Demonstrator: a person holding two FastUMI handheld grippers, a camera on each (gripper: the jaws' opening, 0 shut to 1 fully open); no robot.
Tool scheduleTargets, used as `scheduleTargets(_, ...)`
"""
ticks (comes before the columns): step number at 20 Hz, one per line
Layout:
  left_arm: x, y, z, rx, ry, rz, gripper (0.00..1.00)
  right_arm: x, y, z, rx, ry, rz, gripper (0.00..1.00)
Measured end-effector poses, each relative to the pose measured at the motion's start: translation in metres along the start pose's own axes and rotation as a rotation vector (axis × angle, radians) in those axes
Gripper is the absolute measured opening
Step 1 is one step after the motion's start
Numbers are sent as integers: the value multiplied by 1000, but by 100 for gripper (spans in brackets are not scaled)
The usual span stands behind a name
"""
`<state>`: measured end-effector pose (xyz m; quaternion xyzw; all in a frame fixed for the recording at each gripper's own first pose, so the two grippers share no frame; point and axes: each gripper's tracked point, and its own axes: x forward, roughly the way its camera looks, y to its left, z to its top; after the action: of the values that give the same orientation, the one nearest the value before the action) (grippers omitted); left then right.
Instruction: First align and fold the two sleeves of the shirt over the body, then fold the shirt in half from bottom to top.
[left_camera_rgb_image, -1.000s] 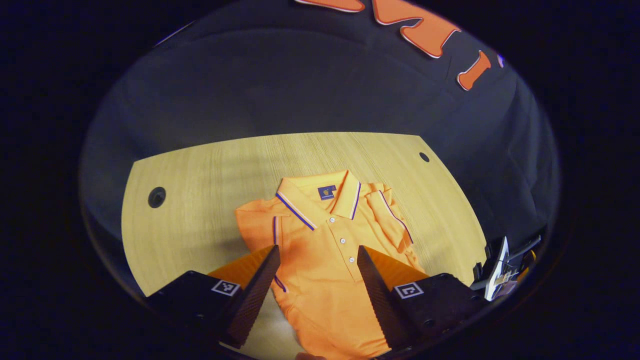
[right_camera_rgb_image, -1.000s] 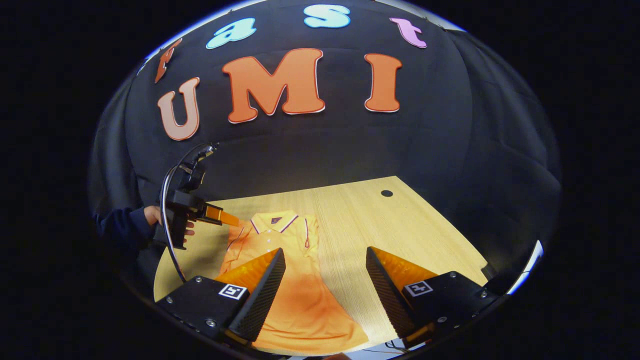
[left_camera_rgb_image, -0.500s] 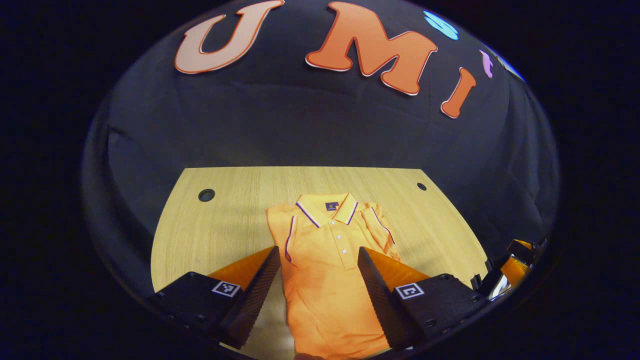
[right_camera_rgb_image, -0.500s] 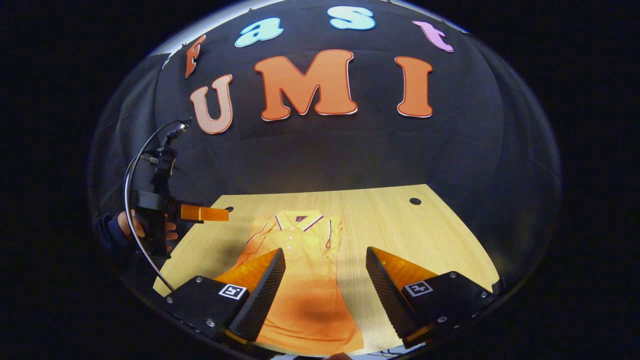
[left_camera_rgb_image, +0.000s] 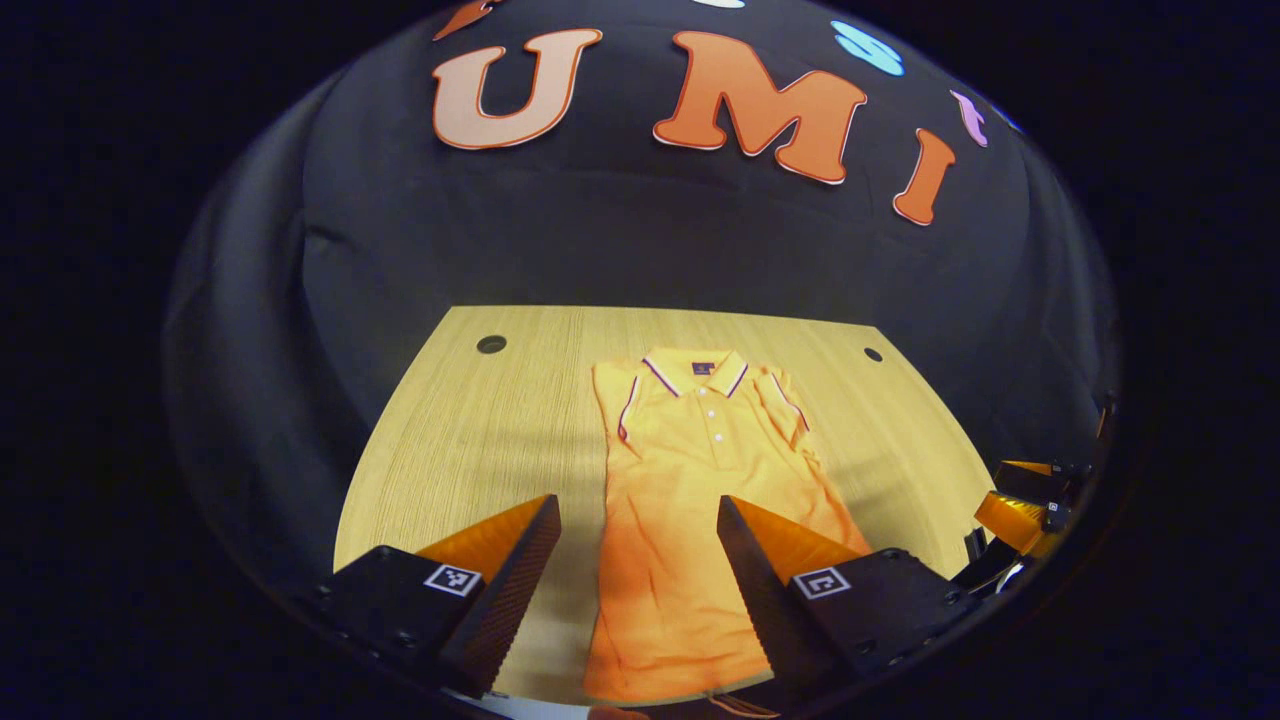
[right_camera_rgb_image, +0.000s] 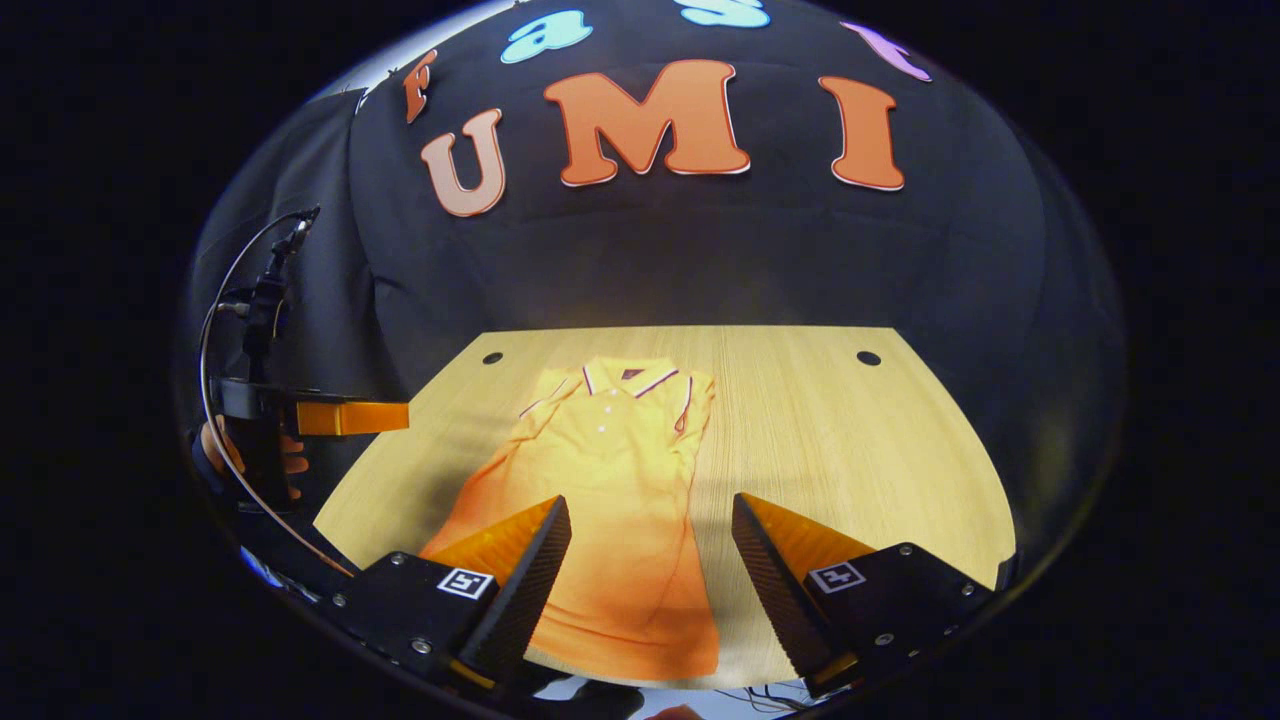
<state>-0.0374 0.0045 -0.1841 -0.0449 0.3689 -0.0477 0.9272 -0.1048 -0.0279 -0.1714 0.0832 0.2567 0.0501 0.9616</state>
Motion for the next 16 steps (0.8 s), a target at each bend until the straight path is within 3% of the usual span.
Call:
scheduleTargets(8,-4,6,-119,26,196,29,98,9,-19,-104,14,251,21,99)
scheduleTargets(16,13,14,-196,32,416,23,98,17,-29,-162,-21,400,3,99)
